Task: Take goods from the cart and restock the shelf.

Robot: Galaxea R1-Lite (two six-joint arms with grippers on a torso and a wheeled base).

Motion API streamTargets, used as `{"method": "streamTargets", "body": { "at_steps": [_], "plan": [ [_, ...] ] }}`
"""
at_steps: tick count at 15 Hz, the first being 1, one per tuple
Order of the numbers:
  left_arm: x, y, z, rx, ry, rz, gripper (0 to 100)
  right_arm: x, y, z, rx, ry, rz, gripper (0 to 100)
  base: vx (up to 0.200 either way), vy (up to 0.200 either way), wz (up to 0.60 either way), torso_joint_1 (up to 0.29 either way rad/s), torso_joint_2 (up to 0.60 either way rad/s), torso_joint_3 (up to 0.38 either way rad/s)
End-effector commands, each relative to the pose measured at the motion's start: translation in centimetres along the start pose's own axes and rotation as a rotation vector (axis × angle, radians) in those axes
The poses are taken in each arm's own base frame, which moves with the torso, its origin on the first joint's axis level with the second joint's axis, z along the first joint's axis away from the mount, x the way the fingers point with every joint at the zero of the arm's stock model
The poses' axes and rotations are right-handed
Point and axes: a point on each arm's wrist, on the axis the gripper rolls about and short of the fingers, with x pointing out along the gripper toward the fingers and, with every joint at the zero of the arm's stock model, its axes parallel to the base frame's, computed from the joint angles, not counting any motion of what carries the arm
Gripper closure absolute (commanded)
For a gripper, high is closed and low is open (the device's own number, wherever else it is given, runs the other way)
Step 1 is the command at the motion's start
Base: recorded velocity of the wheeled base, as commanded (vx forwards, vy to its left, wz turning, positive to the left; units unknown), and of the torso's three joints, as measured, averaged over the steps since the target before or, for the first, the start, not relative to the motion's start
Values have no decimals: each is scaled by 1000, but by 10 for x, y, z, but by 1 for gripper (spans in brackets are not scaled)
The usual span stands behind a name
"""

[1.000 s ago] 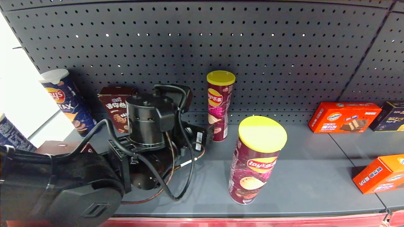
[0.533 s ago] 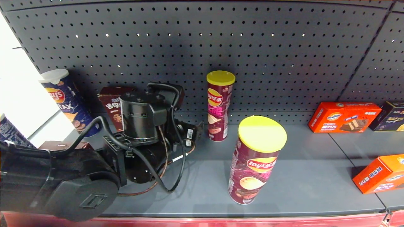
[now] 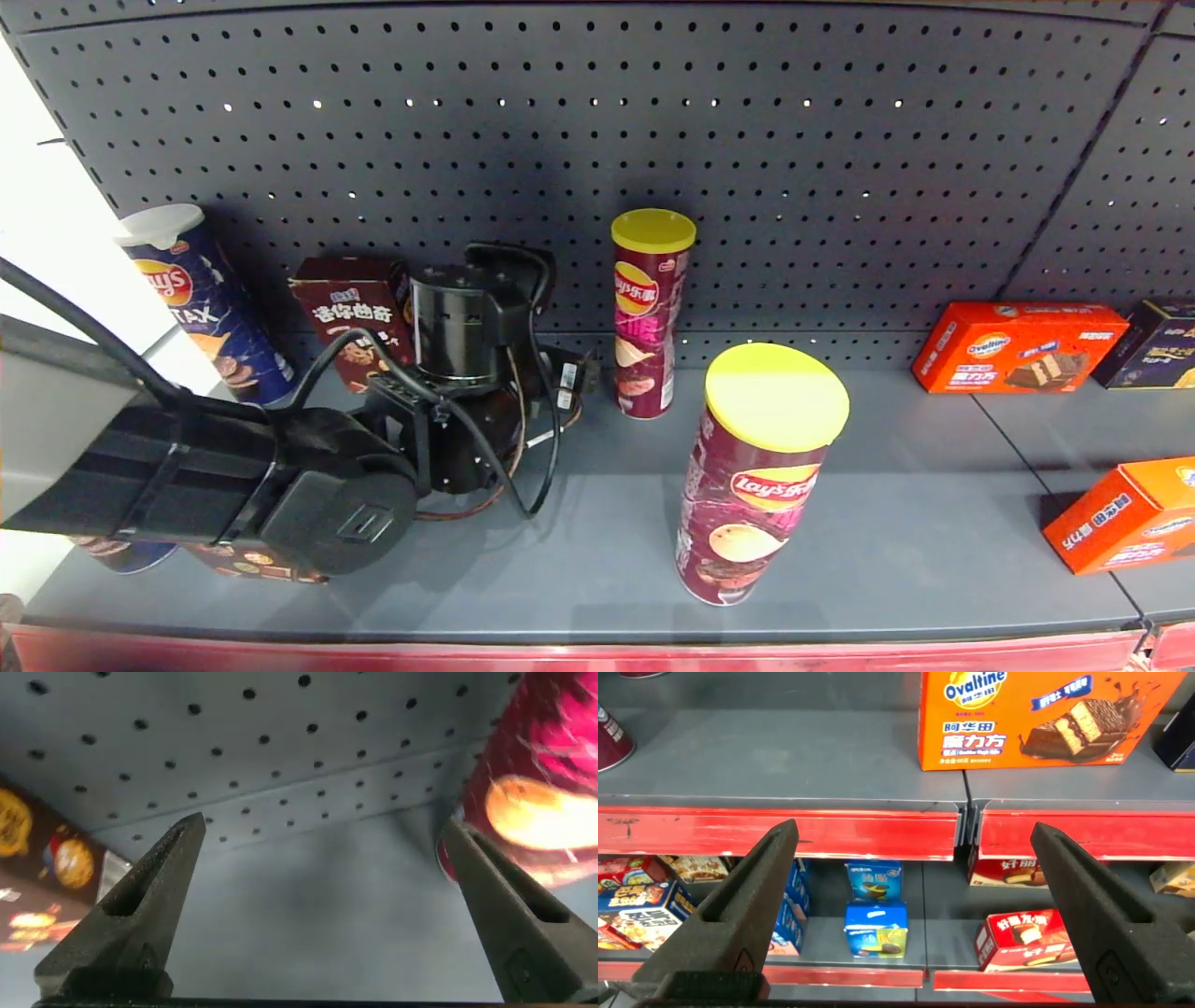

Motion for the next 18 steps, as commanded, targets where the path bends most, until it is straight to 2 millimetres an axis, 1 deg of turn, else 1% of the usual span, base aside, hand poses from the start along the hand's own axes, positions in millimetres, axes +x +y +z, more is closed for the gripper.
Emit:
{"method": "streamTargets", "body": {
  "at_steps": [1, 4, 9, 14, 18],
  "plan": [
    [15, -8, -8, 6, 16, 1, 0, 0, 0, 0, 0, 0, 0, 0, 0, 0, 0, 0, 0, 0],
    [19, -12, -11, 4, 19, -5, 0, 0, 0, 0, 0, 0, -1, 0, 0, 0, 0, 0, 0, 0],
    [18, -15, -10, -5, 15, -20, 0, 0, 0, 0, 0, 0, 0, 0, 0, 0, 0, 0, 0, 0],
    [13, -22, -9, -32, 14, -44, 0, 0, 0, 0, 0, 0, -1, 0, 0, 0, 0, 0, 0, 0],
    [12, -23, -11, -29, 21, -72, 0, 0, 0, 0, 0, 0, 0, 0, 0, 0, 0, 0, 0, 0]
  ]
}}
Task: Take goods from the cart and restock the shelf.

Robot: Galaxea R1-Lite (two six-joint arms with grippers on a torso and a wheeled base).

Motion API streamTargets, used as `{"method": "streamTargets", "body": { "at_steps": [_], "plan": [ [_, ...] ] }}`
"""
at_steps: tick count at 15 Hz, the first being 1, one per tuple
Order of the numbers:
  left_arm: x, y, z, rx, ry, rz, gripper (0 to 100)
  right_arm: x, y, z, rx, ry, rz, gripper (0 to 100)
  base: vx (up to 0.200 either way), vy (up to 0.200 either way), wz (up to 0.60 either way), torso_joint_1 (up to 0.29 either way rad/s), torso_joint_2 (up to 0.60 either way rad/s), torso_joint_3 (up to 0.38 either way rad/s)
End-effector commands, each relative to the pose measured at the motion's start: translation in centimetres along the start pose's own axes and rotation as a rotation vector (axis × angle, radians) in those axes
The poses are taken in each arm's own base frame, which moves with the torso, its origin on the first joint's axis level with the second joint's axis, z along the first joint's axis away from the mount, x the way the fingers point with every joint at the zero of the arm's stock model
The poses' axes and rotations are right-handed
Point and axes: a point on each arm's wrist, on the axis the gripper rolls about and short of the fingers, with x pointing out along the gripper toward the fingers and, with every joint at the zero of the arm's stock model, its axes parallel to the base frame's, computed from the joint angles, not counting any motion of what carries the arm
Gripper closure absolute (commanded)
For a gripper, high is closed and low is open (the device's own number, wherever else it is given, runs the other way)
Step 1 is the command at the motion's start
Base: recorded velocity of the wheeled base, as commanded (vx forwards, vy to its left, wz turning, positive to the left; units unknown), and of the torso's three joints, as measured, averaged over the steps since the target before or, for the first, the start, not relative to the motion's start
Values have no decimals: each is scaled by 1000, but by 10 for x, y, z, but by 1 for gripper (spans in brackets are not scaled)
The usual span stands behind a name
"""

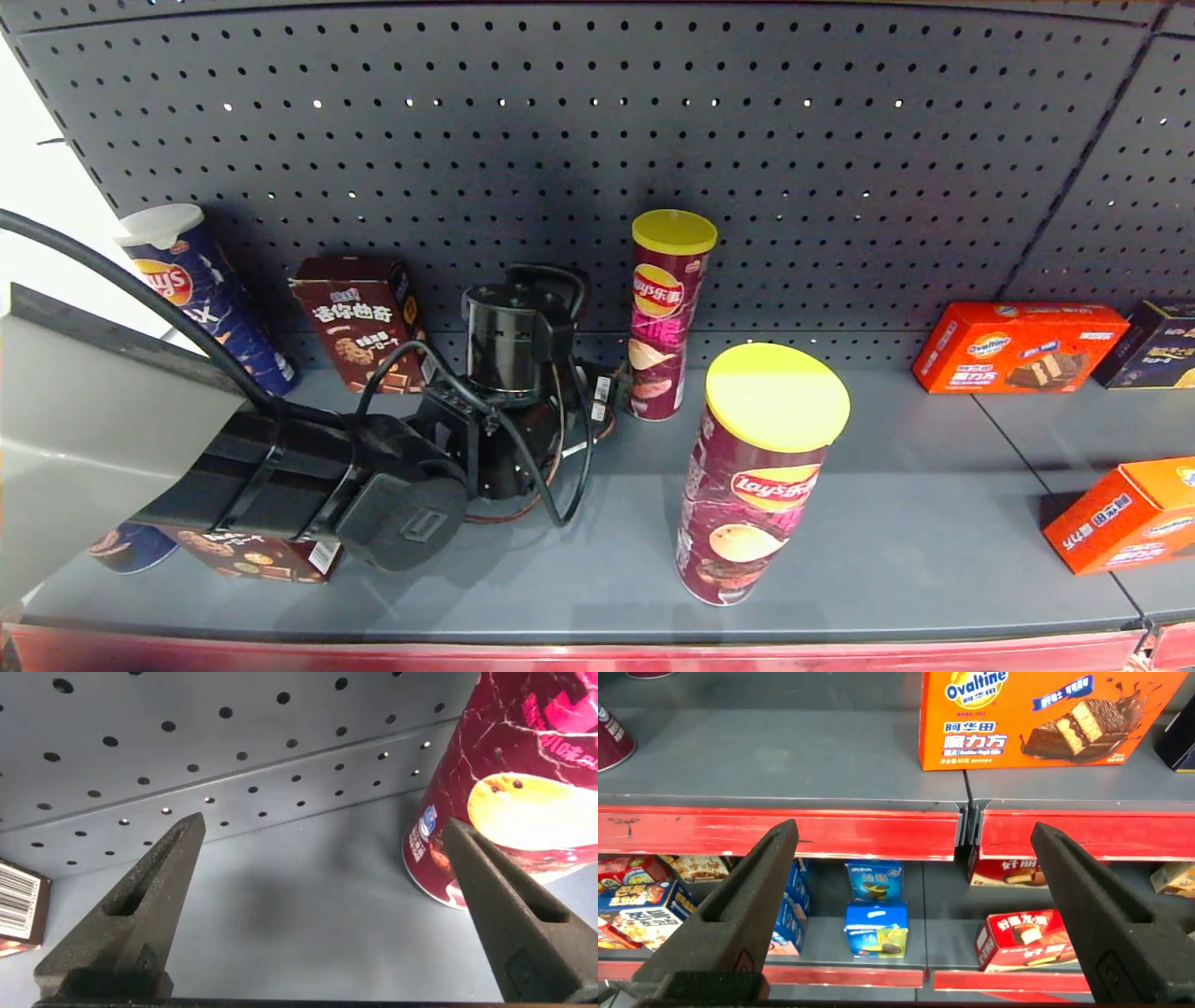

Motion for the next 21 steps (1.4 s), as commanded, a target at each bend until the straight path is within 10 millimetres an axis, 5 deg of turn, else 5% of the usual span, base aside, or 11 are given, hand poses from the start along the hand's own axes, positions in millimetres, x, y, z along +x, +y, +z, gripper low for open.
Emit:
{"method": "streamTargets", "body": {
  "at_steps": [1, 17, 21],
  "plan": [
    [-1, 0, 0, 0, 0, -1, 0, 0, 0, 0, 0, 2, 0, 0, 0, 0, 0, 0, 0, 0],
    [-13, -12, 1, -13, 1, -68, 0, 0, 0, 0, 0, 0, 0, 0, 0, 0, 0, 0, 0, 0],
    [-16, 5, 1, 8, 6, -10, 0, 0, 0, 0, 0, 0, 0, 0, 0, 0, 0, 0, 0, 0]
  ]
}}
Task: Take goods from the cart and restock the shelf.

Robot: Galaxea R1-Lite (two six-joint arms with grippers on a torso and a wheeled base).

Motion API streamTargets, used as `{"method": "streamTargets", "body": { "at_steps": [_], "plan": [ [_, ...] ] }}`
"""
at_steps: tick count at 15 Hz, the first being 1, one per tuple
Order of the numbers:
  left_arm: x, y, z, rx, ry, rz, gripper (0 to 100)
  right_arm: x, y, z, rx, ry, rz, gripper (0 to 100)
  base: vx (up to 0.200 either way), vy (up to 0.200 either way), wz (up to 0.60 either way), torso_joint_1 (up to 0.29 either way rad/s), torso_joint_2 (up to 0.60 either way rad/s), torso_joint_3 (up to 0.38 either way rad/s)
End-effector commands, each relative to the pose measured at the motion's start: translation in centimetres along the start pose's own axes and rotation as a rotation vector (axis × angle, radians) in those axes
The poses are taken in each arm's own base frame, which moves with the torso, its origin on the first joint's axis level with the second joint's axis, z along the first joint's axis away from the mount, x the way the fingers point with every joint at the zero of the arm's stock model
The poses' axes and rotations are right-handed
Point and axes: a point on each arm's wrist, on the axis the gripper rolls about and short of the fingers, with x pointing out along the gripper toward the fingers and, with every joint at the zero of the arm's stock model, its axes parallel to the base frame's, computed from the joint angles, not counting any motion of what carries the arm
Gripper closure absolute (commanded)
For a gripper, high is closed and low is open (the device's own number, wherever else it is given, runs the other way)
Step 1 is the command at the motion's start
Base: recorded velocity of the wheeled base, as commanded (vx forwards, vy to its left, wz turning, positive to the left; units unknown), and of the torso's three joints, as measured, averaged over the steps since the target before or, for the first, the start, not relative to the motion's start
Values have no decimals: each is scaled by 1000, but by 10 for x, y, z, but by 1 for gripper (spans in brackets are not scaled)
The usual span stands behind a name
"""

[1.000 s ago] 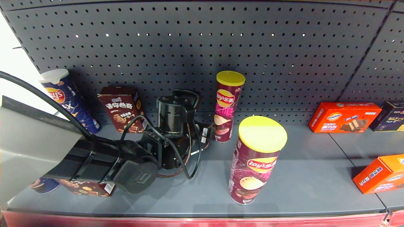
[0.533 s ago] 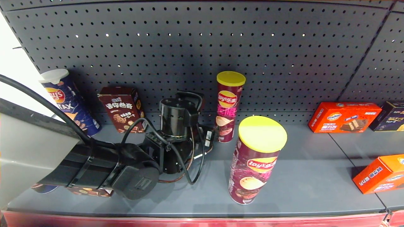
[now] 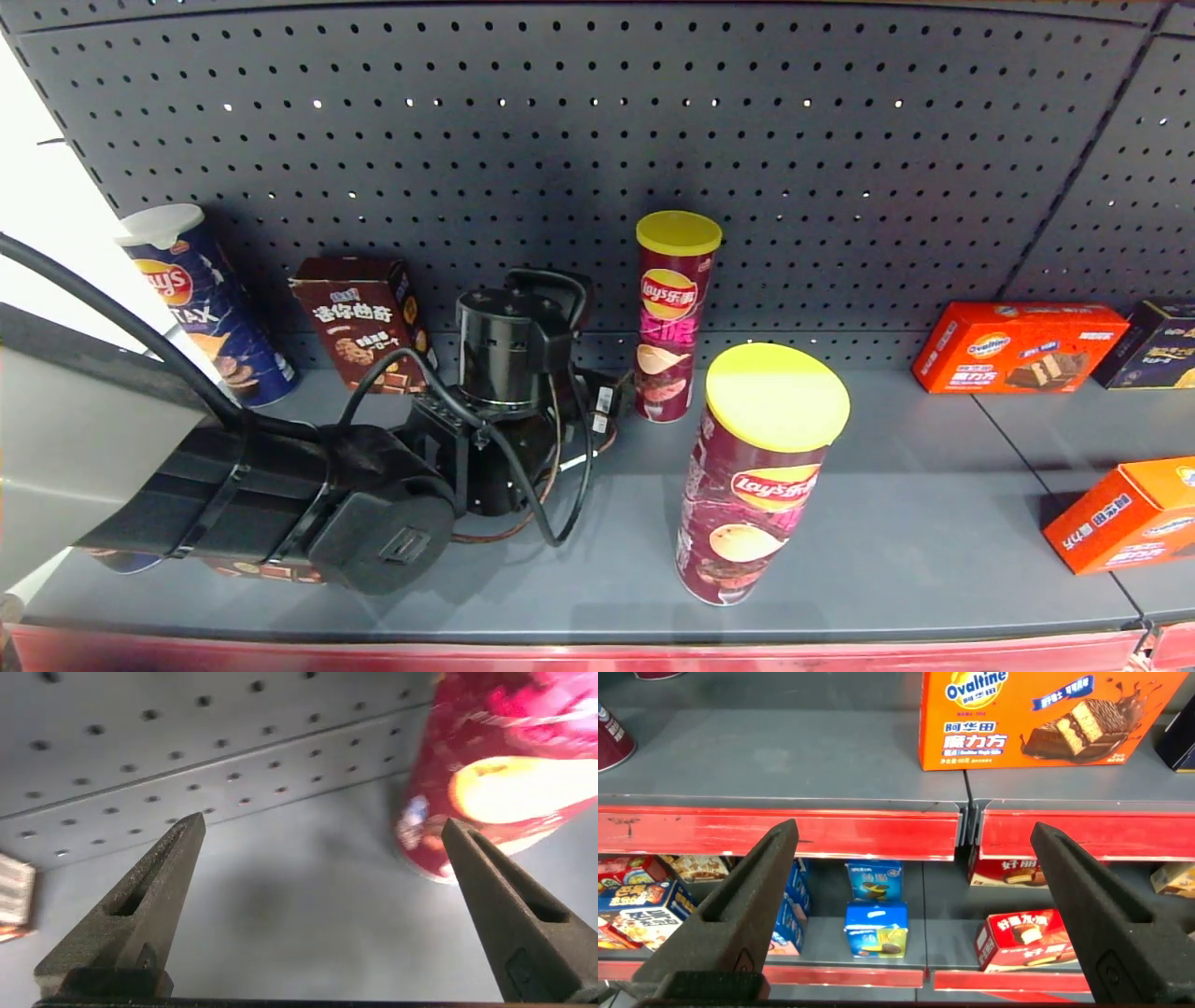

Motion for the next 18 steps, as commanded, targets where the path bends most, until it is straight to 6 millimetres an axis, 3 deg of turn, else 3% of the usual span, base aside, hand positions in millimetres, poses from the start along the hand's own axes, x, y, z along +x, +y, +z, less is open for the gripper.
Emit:
{"method": "streamTargets", "body": {
  "at_steps": [1, 8, 18],
  "plan": [
    [0, 9, 2, -2, -2, 21, 0, 0, 0, 0, 0, 0, 0, 0, 0, 0, 0, 0, 0, 0],
    [14, 5, -5, -19, 6, 9, 0, 0, 0, 0, 0, 0, -1, 0, 0, 0, 0, 0, 0, 0],
    [12, -3, -7, -47, 14, -27, 0, 0, 0, 0, 0, 2, 0, 0, 0, 0, 0, 0, 0, 0]
  ]
}}
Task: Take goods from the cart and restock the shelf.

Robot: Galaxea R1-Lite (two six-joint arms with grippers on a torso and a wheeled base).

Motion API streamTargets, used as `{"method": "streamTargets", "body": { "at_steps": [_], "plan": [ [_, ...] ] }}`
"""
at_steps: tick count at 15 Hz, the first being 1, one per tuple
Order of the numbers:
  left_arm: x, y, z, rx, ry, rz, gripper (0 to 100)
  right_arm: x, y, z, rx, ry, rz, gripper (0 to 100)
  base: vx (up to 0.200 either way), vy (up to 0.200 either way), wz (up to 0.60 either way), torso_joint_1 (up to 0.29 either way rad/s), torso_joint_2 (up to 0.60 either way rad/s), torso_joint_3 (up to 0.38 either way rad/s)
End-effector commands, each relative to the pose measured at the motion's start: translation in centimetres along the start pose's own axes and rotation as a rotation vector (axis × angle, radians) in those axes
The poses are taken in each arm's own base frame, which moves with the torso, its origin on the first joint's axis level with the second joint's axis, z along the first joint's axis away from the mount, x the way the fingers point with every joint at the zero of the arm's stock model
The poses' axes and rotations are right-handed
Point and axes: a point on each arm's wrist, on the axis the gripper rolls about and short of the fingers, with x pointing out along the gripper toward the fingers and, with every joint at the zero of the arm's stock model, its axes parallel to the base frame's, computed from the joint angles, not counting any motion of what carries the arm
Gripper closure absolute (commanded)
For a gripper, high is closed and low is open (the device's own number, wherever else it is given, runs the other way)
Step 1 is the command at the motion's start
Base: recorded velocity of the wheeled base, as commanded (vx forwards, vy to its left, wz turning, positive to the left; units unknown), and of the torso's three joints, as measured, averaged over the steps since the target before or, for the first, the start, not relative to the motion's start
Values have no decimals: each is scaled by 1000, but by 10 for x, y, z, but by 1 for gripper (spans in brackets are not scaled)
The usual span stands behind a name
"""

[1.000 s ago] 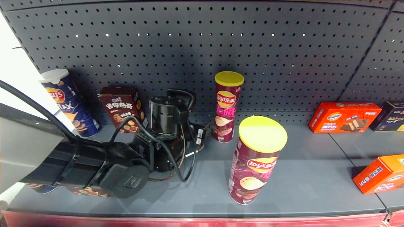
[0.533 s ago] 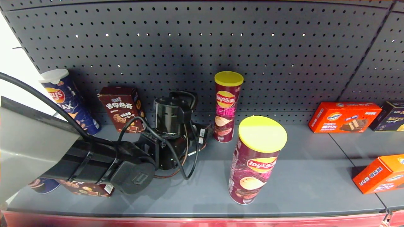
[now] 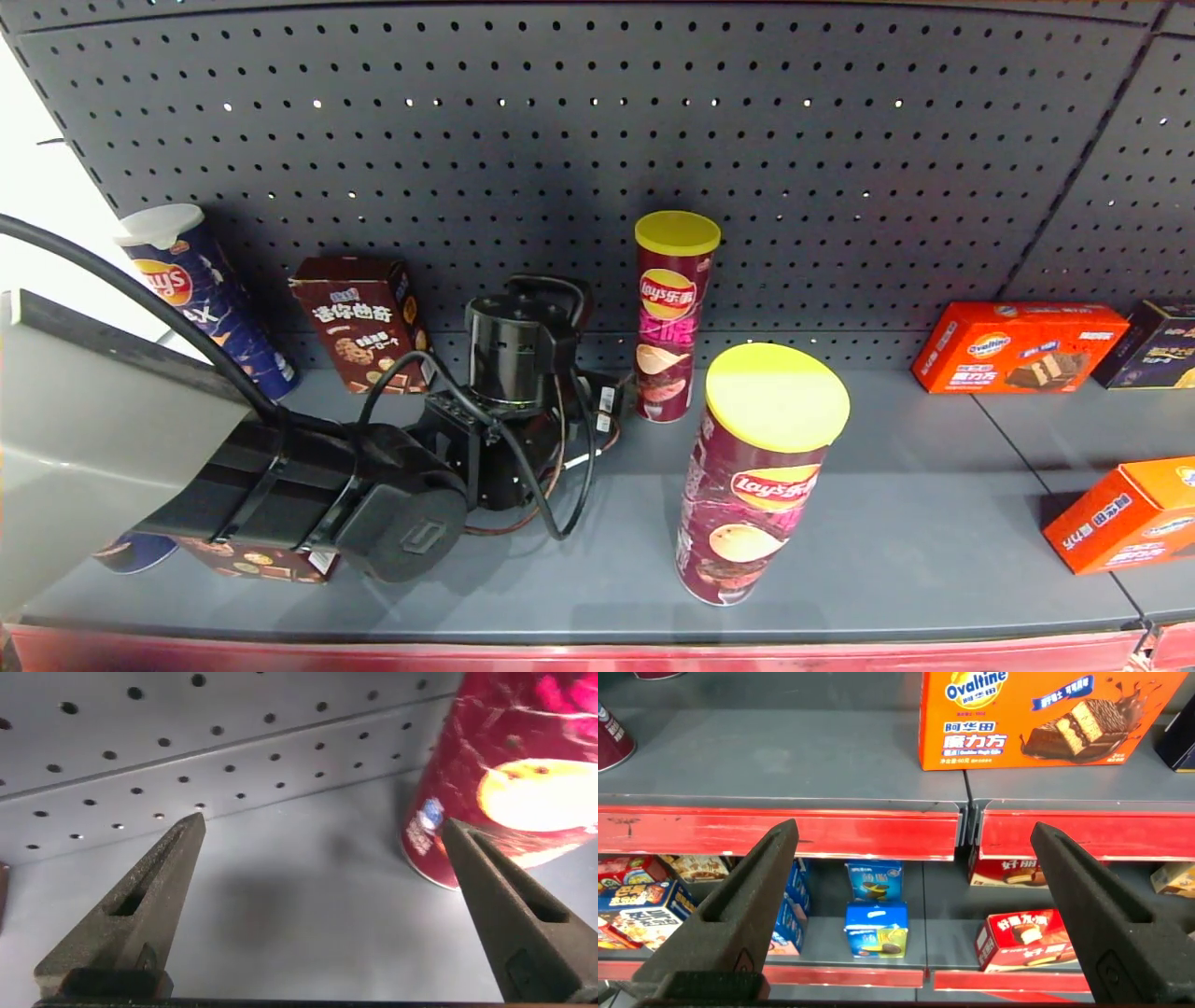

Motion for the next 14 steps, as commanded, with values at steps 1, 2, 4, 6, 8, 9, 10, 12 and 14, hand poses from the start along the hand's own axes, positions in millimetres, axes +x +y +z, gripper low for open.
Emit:
{"method": "streamTargets", "body": {
  "at_steps": [1, 2, 4, 6, 8, 9, 10, 12, 14],
  "plan": [
    [-1, -1, 0, 1, 1, -4, 0, 0, 0, 0, 0, 0, 0, 0, 0, 0, 0, 0, 0, 0],
    [-1, -2, 0, 1, 1, -5, 0, 0, 0, 0, 0, 2, 0, 0, 0, 0, 0, 0, 0, 0],
    [-1, -3, 0, 2, 1, -10, 0, 0, 0, 0, 0, 0, -1, 0, 0, 0, 0, 0, 0, 0],
    [-3, -6, -1, 4, 3, -23, 0, 0, 0, 0, 0, 0, 0, 0, 0, 0, 0, 0, 0, 0],
    [-4, -8, -1, 3, 3, -28, 0, 0, 0, 0, 0, 0, 0, 0, 0, 0, 0, 0, 0, 0],
    [-5, -10, -1, -12, 0, -35, 0, 0, 0, 0, 0, 0, 0, 0, 0, 0, 0, 0, 0, 0],
    [-5, -12, -1, -22, 3, -40, 0, 0, 0, 0, 0, 0, -1, 0, 0, 0, 0, 0, 0, 0],
    [-5, -13, -2, -24, 5, -42, 0, 0, 0, 0, 0, 0, 0, 0, 0, 0, 0, 0, 0, 0],
    [-9, -17, -3, -21, 10, -56, 0, 0, 0, 0, 0, 0, 0, 0, 0, 0, 0, 0, 0, 0]
  ]
}}
